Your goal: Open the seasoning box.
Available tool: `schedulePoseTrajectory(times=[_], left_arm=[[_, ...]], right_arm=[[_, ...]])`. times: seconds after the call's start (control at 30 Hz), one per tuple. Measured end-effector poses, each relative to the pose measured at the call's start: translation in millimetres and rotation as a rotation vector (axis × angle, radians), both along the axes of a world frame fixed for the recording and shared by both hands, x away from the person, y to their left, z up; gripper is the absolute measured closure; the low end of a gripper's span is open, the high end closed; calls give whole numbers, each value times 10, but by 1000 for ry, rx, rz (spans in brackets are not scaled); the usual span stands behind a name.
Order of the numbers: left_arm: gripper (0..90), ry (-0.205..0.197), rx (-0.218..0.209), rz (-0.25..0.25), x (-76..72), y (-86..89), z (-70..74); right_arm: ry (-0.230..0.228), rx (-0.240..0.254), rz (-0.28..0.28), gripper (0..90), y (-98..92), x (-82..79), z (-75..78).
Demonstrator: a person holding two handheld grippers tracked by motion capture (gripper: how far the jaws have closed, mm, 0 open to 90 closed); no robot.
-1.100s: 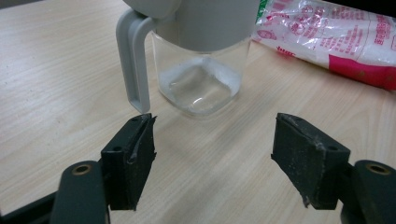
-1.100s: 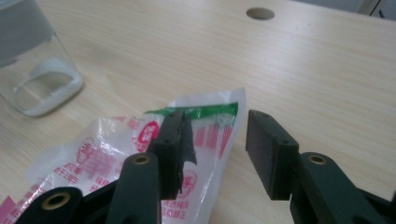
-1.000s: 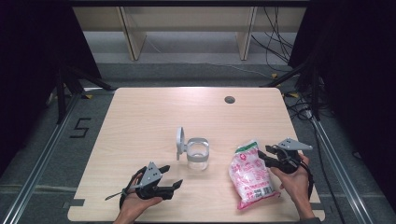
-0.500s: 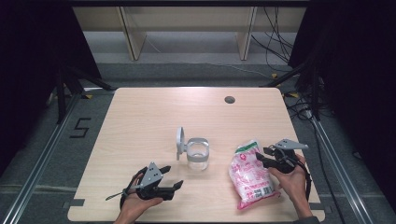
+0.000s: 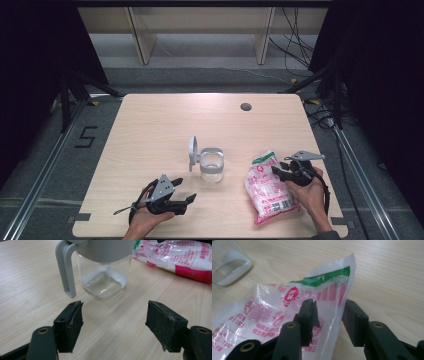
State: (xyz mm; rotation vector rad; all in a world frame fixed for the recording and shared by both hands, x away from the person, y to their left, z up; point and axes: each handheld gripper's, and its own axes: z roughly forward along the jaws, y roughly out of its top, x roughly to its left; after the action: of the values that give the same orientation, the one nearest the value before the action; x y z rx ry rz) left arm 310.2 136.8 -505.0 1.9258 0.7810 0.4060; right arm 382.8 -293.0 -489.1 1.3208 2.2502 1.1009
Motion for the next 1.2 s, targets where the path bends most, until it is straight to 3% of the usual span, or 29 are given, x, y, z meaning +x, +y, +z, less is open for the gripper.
schedulePoseTrajectory(times=[0.07,0.13,0.17,0.33,0.37,0.43,0.47,0.5,0.53,0.57,0.63,0.7,0.77,0.8,0.87,0.93,1.0,1.07,1.1,1.17,1.2], left_arm=[[287,3,0,-4,6,-1,3],[287,2,4,1,-3,-3,-1],[287,4,6,2,-6,-1,0],[287,6,-7,5,-7,-12,-2],[287,4,13,2,-2,3,1],[287,3,8,0,4,6,5],[287,1,5,-2,3,6,5],[287,2,8,-1,4,8,2],[287,7,1,4,-1,5,0],[287,7,-1,7,-2,5,-1],[286,9,-5,5,-1,4,4],[287,9,-5,5,-6,4,5],[286,8,3,2,-7,9,6],[286,6,24,3,-4,19,15],[286,6,5,3,0,16,6],[286,5,16,0,2,29,9],[286,5,-12,10,-8,11,13],[286,5,-12,8,-7,5,12],[286,11,-3,5,-10,9,9],[286,4,6,-1,-8,9,4],[286,5,3,-1,-3,5,3]], right_arm=[[-7,-32,26,680,21,8,-18],[-9,-34,16,713,35,3,-18],[-5,-32,45,814,44,0,-18],[-25,-48,62,889,37,-40,20],[-17,-39,54,891,37,-54,28],[-39,-52,55,892,22,-59,32],[-20,-43,32,892,28,-99,46],[-55,-63,50,893,-7,-97,54],[-48,-63,42,893,-24,-127,77],[-11,-36,11,893,-20,-179,92],[-56,-73,31,893,-109,-188,99],[-36,-42,9,892,-148,-228,93],[-44,-36,0,892,-195,-265,96],[-43,-34,-7,892,-210,-291,96],[-40,-32,-10,892,-245,-341,103],[-42,-30,-28,890,-282,-404,105],[-26,-20,-39,883,-306,-443,99],[-18,-7,-51,863,-330,-455,90],[-40,0,-39,845,-359,-437,80],[-29,9,-52,791,-379,-424,66],[7,30,-80,762,-353,-435,60]])
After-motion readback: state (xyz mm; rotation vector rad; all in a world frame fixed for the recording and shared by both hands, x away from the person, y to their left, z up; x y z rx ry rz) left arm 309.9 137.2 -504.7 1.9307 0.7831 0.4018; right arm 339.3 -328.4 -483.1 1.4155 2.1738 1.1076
